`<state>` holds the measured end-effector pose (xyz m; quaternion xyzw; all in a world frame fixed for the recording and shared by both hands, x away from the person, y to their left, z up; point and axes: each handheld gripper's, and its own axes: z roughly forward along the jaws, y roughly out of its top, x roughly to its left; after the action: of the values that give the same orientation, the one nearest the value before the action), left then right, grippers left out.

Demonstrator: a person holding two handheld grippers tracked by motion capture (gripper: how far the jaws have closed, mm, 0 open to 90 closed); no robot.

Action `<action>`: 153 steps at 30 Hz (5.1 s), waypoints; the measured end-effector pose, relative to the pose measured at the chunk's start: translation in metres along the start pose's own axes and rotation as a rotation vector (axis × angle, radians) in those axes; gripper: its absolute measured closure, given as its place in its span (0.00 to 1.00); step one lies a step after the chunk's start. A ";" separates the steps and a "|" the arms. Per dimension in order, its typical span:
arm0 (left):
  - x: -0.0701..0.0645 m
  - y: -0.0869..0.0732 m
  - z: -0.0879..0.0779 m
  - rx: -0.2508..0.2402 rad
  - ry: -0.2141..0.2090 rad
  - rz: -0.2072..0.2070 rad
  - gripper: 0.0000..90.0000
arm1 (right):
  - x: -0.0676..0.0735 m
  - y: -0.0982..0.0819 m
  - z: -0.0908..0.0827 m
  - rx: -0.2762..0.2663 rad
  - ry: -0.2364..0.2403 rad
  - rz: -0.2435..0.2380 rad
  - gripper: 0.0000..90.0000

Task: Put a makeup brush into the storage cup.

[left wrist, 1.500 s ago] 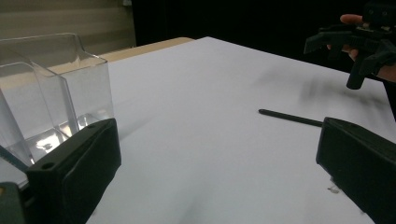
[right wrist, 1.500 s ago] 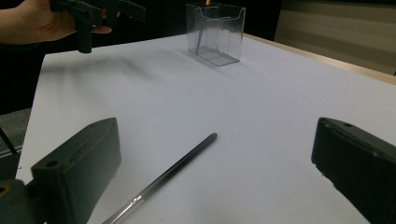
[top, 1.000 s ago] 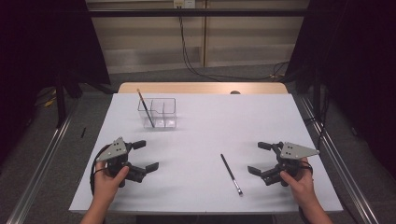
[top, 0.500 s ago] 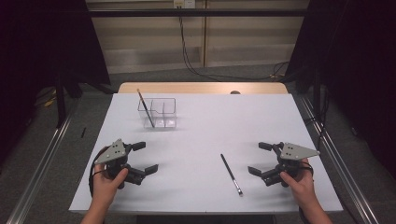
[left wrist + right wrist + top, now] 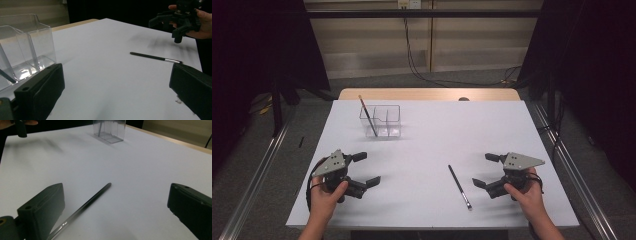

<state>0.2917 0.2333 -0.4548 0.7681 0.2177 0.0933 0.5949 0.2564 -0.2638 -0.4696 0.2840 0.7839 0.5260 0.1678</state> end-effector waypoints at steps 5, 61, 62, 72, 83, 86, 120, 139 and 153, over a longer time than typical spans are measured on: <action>-0.001 -0.001 0.001 0.010 -0.007 0.001 0.00 | 0.003 0.004 0.006 0.030 -0.002 0.002 0.01; -0.006 -0.004 0.001 0.022 -0.007 -0.010 0.00 | 0.029 0.040 0.062 0.553 0.036 -0.059 0.15; -0.006 -0.003 0.002 0.023 -0.008 -0.009 0.00 | 0.029 0.040 0.062 0.566 0.033 -0.056 0.16; -0.004 -0.002 0.006 0.030 -0.022 0.000 0.00 | 0.028 0.040 0.067 0.681 0.020 -0.056 0.21; -0.003 -0.003 0.006 0.034 -0.020 -0.001 0.00 | 0.033 0.044 0.075 0.804 0.016 -0.029 0.39; -0.003 -0.003 0.006 0.036 -0.022 0.001 0.00 | 0.034 0.048 0.077 0.839 0.007 -0.028 0.50; -0.003 -0.002 0.009 0.040 -0.028 0.001 0.00 | 0.025 0.055 0.074 1.009 0.012 -0.002 0.92; -0.004 -0.001 0.009 0.039 -0.028 0.004 0.00 | 0.021 0.054 0.074 1.022 0.053 -0.020 0.95; -0.003 -0.001 0.009 0.033 -0.032 -0.001 0.00 | 0.024 0.064 0.074 0.996 0.104 -0.081 0.95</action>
<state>0.2925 0.2241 -0.4577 0.7791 0.2102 0.0771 0.5856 0.2961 -0.1763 -0.4384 0.2726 0.9575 0.0945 -0.0070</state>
